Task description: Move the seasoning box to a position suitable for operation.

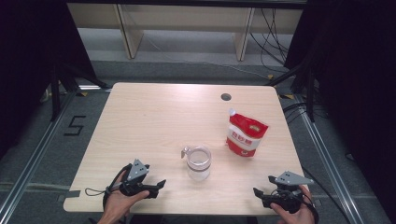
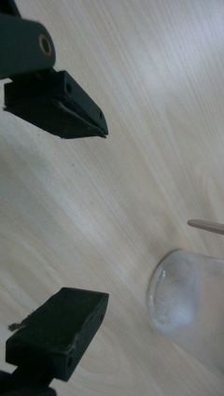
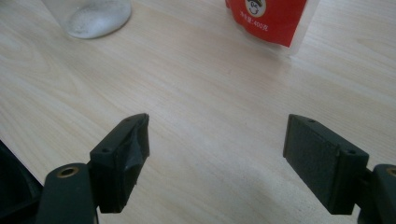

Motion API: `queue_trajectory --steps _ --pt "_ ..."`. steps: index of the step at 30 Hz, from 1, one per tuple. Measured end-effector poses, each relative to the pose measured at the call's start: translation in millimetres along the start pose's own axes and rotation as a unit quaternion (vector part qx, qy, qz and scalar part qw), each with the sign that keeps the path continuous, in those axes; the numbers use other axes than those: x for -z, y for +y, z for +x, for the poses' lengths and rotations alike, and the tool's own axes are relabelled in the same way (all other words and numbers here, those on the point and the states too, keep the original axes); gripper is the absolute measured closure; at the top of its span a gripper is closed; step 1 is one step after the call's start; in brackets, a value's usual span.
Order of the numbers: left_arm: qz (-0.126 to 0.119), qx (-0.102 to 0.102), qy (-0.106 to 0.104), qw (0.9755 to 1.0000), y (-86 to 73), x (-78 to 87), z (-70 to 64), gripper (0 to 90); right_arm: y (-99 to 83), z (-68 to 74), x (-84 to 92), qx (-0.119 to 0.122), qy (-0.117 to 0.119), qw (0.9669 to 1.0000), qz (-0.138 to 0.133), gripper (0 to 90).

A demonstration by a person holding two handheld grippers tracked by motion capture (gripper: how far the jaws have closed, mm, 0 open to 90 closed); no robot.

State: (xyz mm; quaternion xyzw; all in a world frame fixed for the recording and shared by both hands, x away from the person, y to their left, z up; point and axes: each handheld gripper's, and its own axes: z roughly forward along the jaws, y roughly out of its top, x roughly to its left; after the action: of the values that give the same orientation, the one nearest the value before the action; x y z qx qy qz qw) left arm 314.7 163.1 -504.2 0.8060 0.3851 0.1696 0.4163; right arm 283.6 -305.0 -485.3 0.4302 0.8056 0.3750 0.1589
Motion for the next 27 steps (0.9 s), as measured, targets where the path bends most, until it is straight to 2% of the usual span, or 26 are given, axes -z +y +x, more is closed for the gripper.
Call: queue_trajectory --steps 3,4,6,7,9,10,11,13,14,15,16,17,18,19,20,21,23,24,26,27 --pt "0.009 -0.018 -0.003 0.9998 0.4 -2.4 -3.5 16.1 -0.1 2.0 1.1 -0.008 -0.001 1.0 -0.002 22.4" --pt "0.009 -0.018 -0.004 0.9998 0.3 -2.8 -4.2 16.0 -0.1 0.2 0.2 0.001 -0.001 1.0 -0.008 21.9" --pt "0.007 -0.021 -0.005 0.9998 0.4 -4.0 -5.4 15.9 -0.2 0.9 0.7 -0.004 -0.005 0.9999 -0.008 20.5" --pt "0.007 -0.021 -0.003 0.9998 0.2 -4.5 -5.7 15.9 -0.1 0.1 0.5 0.001 -0.001 1.0 -0.009 20.2" --pt "0.009 -0.028 -0.002 0.9996 1.2 -3.7 -5.7 16.0 -0.3 2.4 1.0 -0.007 0.002 0.9999 -0.009 19.9" --pt "0.01 -0.034 -0.002 0.9994 1.9 -3.6 -5.1 16.0 -0.1 1.4 0.9 0.003 0.0 0.9999 -0.011 19.9" --pt "0.006 -0.025 -0.002 0.9997 2.0 -4.3 -6.3 16.1 0.1 1.0 0.5 0.006 0.002 0.9999 -0.009 20.0" --pt "0.008 -0.035 -0.001 0.9994 3.0 -5.0 -4.5 16.9 0.0 1.1 0.4 0.006 0.0 0.9999 -0.009 20.3" --pt "0.009 -0.025 -0.002 0.9997 3.1 -5.2 -5.6 18.3 0.0 1.0 0.1 0.008 0.001 0.9999 -0.008 20.8" --pt "0.008 -0.023 -0.002 0.9997 3.5 -5.6 -5.6 19.0 0.0 0.9 0.3 0.011 -0.003 0.9999 -0.008 21.1" --pt "0.002 -0.034 -0.004 0.9994 4.5 -6.6 -4.1 19.5 0.1 1.1 0.9 0.012 -0.006 0.9999 -0.008 21.4" --pt "0.001 -0.035 -0.004 0.9994 4.7 -6.9 -3.9 20.2 0.1 0.6 1.0 0.017 -0.007 0.9997 -0.013 21.7" --pt "0.001 -0.036 -0.003 0.9993 5.9 -7.2 -3.8 21.4 -0.1 2.1 1.3 0.007 -0.007 0.9999 -0.012 21.9" --pt "0.004 -0.043 -0.004 0.9991 7.0 -7.3 -2.2 23.0 0.1 1.0 0.8 0.009 -0.004 0.9999 -0.01 21.9" --pt "0.005 -0.039 -0.002 0.9992 8.0 -7.4 -2.2 23.2 0.1 -0.2 0.4 0.016 -0.004 0.9998 -0.014 22.0" --pt "-0.002 -0.039 0.0 0.9992 8.7 -8.8 -1.7 23.4 0.1 -0.3 0.4 0.016 -0.003 0.9997 -0.015 22.0" --pt "-0.001 -0.042 0.0 0.9991 11.2 -9.7 -0.4 25.3 -0.3 0.5 1.1 0.012 -0.004 0.9998 -0.014 22.4" --pt "-0.004 -0.031 0.0 0.9995 12.2 -11.1 -1.1 25.7 -0.4 0.8 0.3 0.008 -0.006 0.9999 -0.014 22.5" --pt "0.002 -0.043 -0.002 0.9991 14.4 -11.0 1.5 26.1 -0.3 -1.0 1.2 0.019 0.0 0.9997 -0.015 23.0" --pt "-0.008 -0.038 -0.002 0.9993 14.5 -13.1 1.1 26.4 -0.5 -1.5 1.1 0.021 -0.003 0.9996 -0.018 23.1"
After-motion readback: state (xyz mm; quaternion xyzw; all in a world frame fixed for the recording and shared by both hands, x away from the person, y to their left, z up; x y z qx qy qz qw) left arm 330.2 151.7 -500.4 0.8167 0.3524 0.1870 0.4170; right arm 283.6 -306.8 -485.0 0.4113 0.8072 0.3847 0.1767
